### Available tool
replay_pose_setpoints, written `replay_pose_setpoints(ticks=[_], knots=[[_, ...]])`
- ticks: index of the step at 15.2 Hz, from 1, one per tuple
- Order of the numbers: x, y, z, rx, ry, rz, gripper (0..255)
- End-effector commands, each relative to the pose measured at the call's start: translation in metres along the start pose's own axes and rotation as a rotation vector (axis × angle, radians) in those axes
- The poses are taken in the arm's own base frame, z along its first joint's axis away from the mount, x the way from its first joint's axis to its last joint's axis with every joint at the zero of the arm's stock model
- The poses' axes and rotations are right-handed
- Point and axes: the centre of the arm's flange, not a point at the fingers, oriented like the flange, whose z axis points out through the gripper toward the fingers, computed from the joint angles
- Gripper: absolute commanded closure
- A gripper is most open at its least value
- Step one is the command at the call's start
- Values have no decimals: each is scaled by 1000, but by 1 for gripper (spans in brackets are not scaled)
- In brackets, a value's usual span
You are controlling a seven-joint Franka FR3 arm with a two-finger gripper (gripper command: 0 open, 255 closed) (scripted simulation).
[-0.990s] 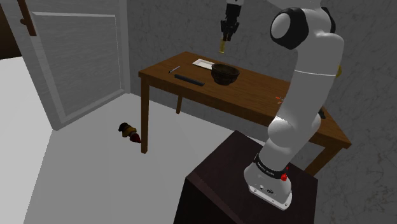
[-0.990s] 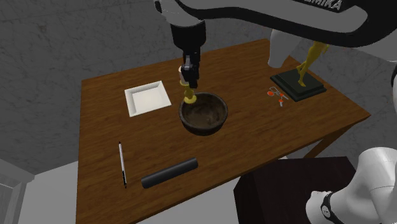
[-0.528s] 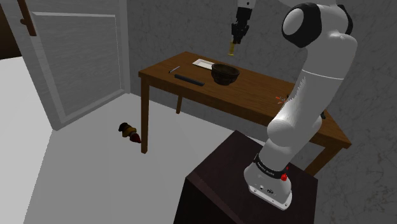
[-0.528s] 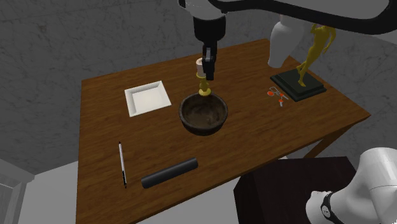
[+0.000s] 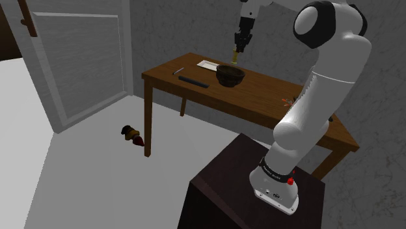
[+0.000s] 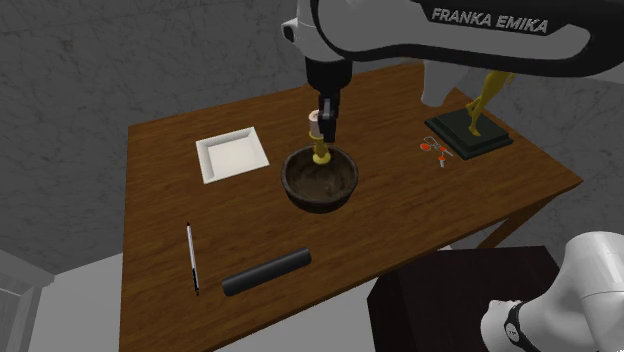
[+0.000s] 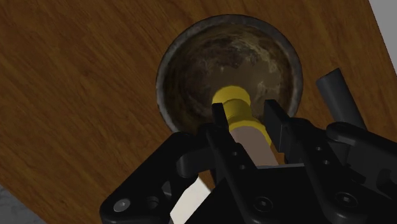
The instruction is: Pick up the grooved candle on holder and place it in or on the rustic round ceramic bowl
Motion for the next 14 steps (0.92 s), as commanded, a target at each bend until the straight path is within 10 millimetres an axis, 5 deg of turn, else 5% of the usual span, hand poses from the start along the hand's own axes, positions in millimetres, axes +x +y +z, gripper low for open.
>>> replay_pose_setpoints(ticks=[1,7,14], knots=[[1,0,10,0,0,0,255],[3,-1,43,0,0,0,255],[3,-1,43,0,0,0,255]])
